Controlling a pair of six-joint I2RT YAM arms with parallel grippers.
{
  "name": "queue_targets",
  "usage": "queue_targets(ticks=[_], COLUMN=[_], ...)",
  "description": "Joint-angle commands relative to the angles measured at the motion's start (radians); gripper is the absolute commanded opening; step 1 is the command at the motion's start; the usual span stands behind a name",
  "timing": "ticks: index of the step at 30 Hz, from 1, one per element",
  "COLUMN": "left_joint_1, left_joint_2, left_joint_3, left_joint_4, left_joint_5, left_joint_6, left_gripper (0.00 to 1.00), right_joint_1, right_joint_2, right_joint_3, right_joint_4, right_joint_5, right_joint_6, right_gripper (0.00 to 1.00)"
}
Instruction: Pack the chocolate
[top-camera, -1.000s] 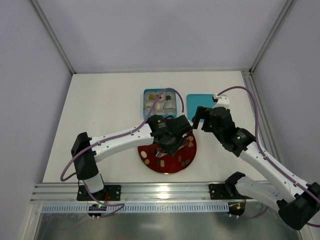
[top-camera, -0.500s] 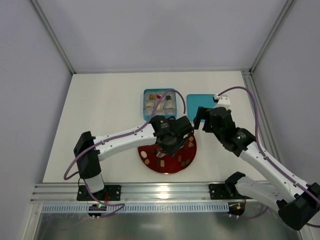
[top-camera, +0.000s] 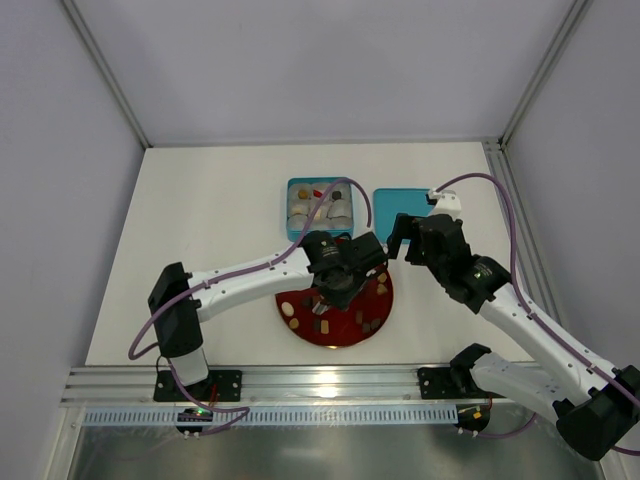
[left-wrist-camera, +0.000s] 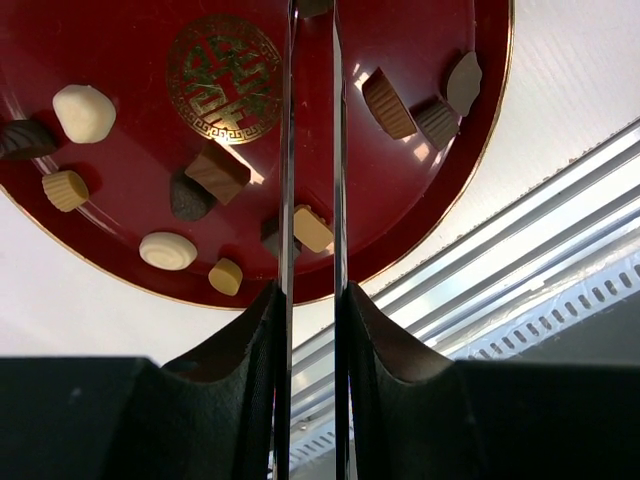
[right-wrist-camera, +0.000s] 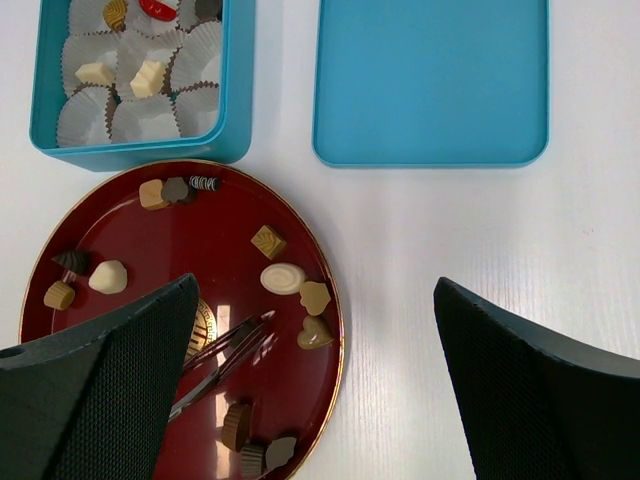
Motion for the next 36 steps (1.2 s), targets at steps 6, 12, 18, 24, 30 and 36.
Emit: queue_targets(ticks=[6,12,18,24,30,36], left_joint_1=[0.068,0.161,0.290,0.373,0.413,0.417], left_joint_2=[-0.034,-0.039,-0.021,0.061,0.173,0.251], left_joint_3=[0.092,0.174,0.263,0.357,0.426,0.466], left_joint_4=[0.006,0.013,0.042,0.053,0.069,0.073], left_joint_5=[-0.016,-0.027,-0.047,-0.065,-0.052,-0.050], left_joint_6=[0.027,0.024,0.034,0.068,0.094,0.105], left_gripper=[0.20,0.20,0.20,0.21,0.20,0.20], right_joint_1=[-0.001,-0.002,-0.002,-0.004,-0.007,-0.007], right_joint_2=[-0.019,-0.013,-0.005,0.006,0.018,0.024], right_joint_3=[0.020,0.023,0.031,0.035,0.043,0.046], right_joint_4=[0.035,0.038,0.038,0.043,0.039,0.039], right_joint_5=[0.002,0.002,-0.001,-0.006,-0.009,-0.012], right_joint_6=[-0.007,-0.012,-0.016,-0.019,-0.025,-0.025], right_gripper=[1.00,1.00,1.00,1.00,1.00,1.00])
